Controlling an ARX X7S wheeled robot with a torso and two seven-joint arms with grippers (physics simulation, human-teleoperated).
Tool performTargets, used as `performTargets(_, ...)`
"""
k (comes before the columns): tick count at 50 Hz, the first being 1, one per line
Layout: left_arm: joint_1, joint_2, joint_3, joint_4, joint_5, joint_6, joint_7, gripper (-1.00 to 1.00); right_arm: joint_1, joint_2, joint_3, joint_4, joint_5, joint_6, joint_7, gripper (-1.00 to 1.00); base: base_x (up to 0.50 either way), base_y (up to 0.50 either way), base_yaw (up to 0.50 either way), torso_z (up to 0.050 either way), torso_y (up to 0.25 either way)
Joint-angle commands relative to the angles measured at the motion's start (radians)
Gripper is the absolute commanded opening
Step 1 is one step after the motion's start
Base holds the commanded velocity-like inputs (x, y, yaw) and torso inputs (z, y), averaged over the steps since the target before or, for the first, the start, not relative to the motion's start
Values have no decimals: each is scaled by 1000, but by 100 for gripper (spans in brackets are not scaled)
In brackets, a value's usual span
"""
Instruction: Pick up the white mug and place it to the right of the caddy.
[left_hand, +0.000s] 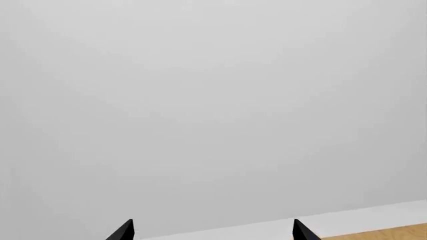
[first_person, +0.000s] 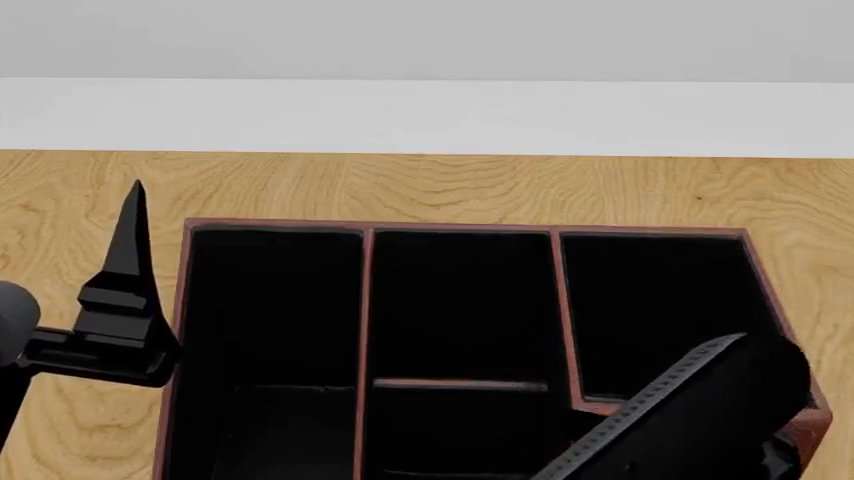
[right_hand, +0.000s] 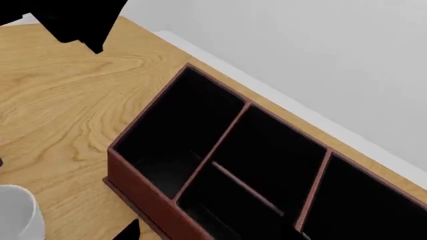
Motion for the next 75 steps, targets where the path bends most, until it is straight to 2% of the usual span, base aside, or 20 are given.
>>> performTargets(1,-5,-4,12,-16,-4,12,-6,100,23,5,-80,3,47,-15,29,100,0,0,0,0,0)
performTargets(35,-28,-9,28,-28,-26,13,-25,100,87,-86,-312,-62,127,-69,103,100,0,0,0,0,0)
performTargets(60,-7,-23,2,-25,-55,42,-22,100,148,-271,-543,10,96,-75,165,100,0,0,0,0,0)
performTargets(75,-2,-31,-7,-16,-72,47,-25,100,144,-360,-636,65,62,-87,180,100,0,0,0,0,0)
